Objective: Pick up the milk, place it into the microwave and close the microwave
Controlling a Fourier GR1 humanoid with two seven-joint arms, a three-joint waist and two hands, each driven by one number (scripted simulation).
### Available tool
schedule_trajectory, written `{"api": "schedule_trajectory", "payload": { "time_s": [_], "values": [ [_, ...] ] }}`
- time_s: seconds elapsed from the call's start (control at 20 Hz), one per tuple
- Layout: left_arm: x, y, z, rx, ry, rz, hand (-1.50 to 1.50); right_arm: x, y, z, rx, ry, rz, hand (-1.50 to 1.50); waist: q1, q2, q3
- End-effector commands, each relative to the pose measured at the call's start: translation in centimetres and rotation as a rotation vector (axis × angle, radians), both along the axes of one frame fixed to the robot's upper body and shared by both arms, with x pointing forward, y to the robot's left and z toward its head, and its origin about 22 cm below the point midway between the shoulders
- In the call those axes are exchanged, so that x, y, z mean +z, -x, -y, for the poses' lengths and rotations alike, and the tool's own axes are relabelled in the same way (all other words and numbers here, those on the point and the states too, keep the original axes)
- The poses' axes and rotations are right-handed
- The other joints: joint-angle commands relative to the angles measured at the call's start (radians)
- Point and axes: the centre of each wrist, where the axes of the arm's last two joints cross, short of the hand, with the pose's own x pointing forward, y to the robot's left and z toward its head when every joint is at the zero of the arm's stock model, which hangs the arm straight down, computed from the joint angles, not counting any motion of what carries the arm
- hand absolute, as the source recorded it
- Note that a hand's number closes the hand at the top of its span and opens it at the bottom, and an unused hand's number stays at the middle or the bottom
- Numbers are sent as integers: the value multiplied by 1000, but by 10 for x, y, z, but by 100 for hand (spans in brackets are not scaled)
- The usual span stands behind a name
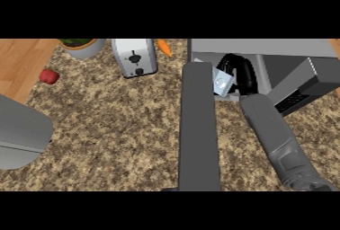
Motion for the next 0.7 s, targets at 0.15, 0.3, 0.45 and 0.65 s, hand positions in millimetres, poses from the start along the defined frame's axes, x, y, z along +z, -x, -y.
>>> {"api": "schedule_trajectory", "payload": {
  "time_s": [0.15, 0.3, 0.45, 0.65],
  "values": [
    [-5, -13, -8, -26, 14, 17, -150, 9, -11, 5, -129, 43, 33, 150, 31, 16, 1],
    [1, -16, -5, -36, 16, 30, -150, 27, -20, 15, -202, 91, 98, 150, 44, 21, 1],
    [-1, -21, 1, -42, -4, 17, -150, 35, -24, 33, -242, 181, 152, 150, 54, 32, 2],
    [-1, -33, 0, -75, 6, -1, -150, 44, -28, 38, -260, 234, 174, 150, 65, 42, 3]
  ]
}}
